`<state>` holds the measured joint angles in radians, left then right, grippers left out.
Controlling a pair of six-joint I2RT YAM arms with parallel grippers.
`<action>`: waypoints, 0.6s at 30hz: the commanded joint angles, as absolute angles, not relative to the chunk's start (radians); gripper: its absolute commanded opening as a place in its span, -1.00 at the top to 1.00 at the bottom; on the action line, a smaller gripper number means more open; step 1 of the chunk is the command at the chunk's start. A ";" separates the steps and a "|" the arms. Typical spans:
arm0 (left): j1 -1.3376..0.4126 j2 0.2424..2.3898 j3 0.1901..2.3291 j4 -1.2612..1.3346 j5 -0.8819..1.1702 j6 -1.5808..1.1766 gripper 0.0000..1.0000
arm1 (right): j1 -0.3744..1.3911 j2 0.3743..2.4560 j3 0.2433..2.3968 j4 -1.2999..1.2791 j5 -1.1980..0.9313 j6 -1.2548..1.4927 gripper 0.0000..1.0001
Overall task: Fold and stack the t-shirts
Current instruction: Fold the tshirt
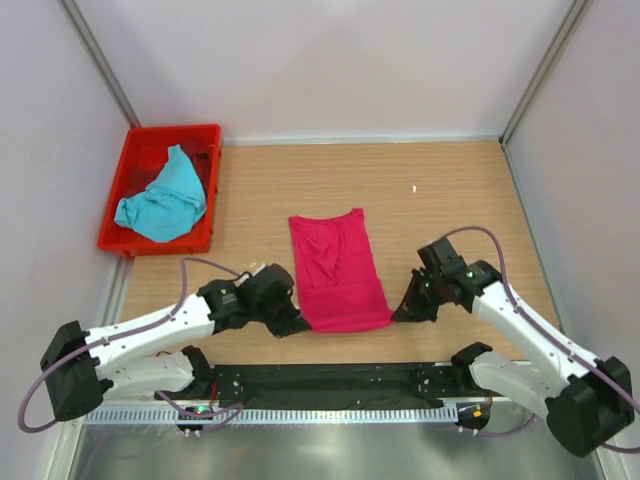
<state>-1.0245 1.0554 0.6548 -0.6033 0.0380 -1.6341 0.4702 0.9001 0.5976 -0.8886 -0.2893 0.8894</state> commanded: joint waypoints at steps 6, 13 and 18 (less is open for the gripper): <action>-0.773 1.146 0.899 -0.727 0.061 -1.419 1.00 | 0.456 1.207 1.001 -0.897 -0.252 0.749 0.98; -0.585 1.302 1.069 -0.704 0.163 -1.280 1.00 | 0.407 1.432 1.236 -0.862 -0.291 0.695 0.98; -0.476 1.448 1.186 -0.667 0.241 -1.215 1.00 | 0.338 1.564 1.362 -0.859 -0.340 0.657 0.97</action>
<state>-0.5243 1.3933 1.1133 -0.6945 0.1673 -1.2961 0.3706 1.5288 1.2762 -0.8722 -0.3027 0.7036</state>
